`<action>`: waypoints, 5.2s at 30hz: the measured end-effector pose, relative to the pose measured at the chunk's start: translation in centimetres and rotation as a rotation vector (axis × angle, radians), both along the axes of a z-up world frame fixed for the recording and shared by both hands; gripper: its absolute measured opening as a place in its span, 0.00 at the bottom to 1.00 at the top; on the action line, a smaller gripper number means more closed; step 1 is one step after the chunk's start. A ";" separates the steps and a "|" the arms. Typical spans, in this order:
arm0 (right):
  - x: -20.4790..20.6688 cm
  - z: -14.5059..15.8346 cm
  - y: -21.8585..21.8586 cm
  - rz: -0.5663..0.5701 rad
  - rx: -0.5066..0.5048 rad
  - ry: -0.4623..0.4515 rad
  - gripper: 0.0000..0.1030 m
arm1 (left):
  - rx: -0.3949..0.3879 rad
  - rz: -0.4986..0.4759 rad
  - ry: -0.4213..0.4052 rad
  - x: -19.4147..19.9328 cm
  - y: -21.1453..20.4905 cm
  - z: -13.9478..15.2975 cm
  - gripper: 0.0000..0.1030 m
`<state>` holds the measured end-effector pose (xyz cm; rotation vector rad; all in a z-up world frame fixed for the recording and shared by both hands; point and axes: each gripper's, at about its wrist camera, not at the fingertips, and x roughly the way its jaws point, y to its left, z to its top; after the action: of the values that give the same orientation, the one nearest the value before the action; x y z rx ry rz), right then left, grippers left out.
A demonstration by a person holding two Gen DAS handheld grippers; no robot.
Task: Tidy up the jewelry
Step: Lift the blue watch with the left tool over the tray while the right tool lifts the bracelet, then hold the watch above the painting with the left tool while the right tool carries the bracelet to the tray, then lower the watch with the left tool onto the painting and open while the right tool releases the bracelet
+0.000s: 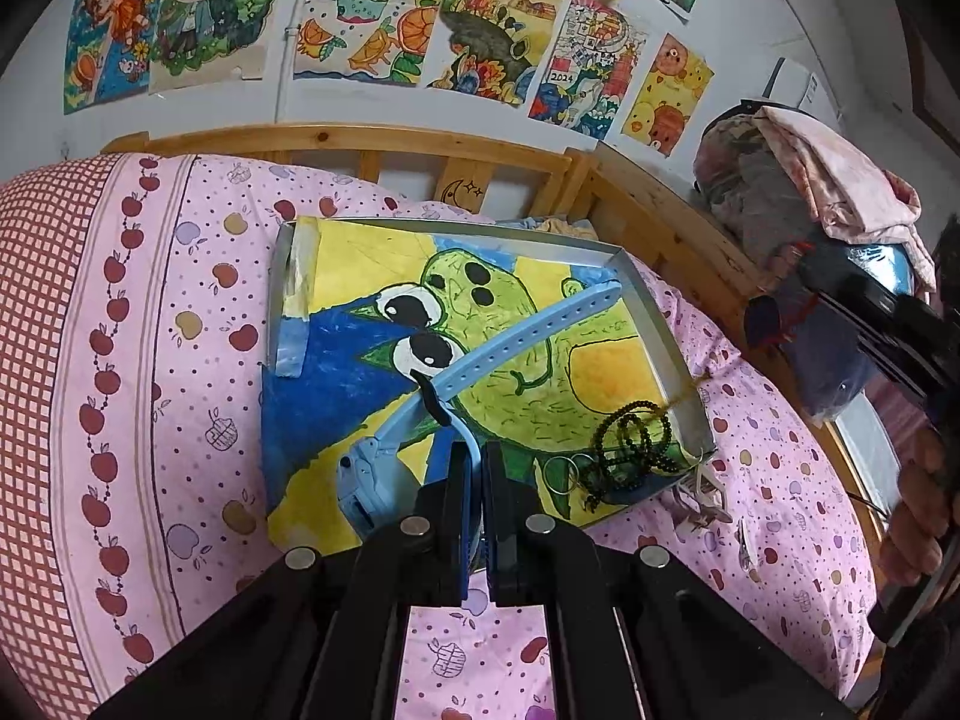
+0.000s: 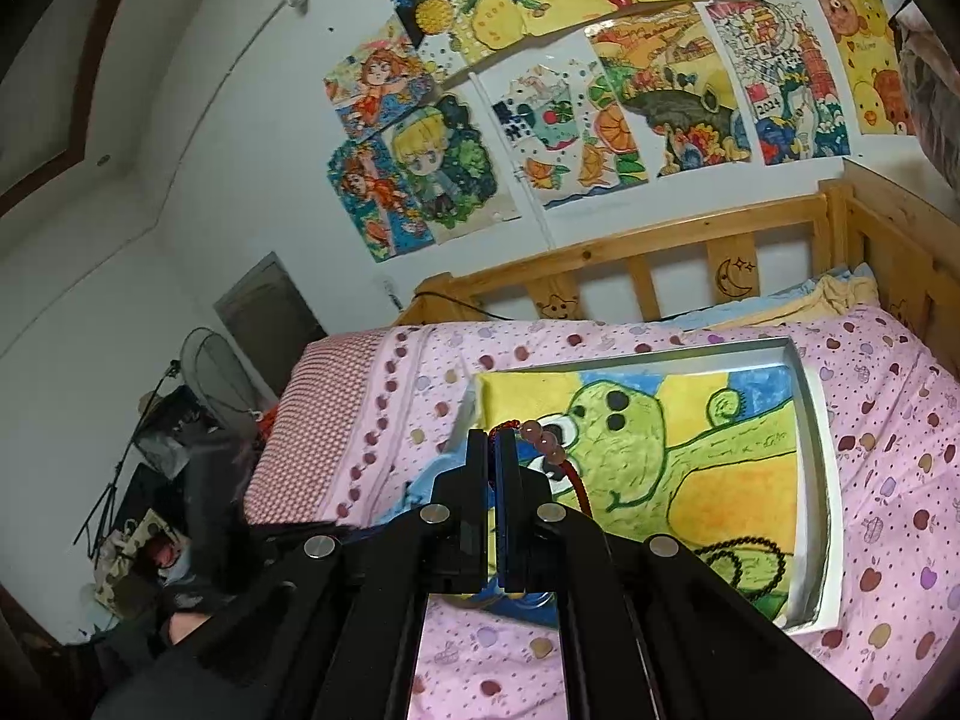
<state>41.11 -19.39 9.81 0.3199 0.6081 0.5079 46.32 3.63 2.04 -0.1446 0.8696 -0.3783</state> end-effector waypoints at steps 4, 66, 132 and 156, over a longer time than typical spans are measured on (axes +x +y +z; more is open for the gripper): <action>-2.3 0.7 0.1 0.039 -0.009 -0.019 0.02 | -0.005 0.000 0.001 -0.2 0.3 -0.1 0.04; 0.2 1.0 2.1 0.059 -0.050 -0.021 0.02 | 0.022 -0.020 0.026 1.2 -0.6 -1.1 0.04; 4.1 -2.3 2.8 0.021 -0.085 0.033 0.03 | 0.069 0.027 0.154 7.2 -1.1 -4.9 0.13; 1.6 -3.1 0.2 -0.083 -0.155 0.166 0.65 | 0.007 0.104 0.024 2.3 1.0 1.1 0.85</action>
<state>42.75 -19.23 6.70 0.2402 0.7878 0.3545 48.67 4.64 3.17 -0.1880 0.8834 -0.2769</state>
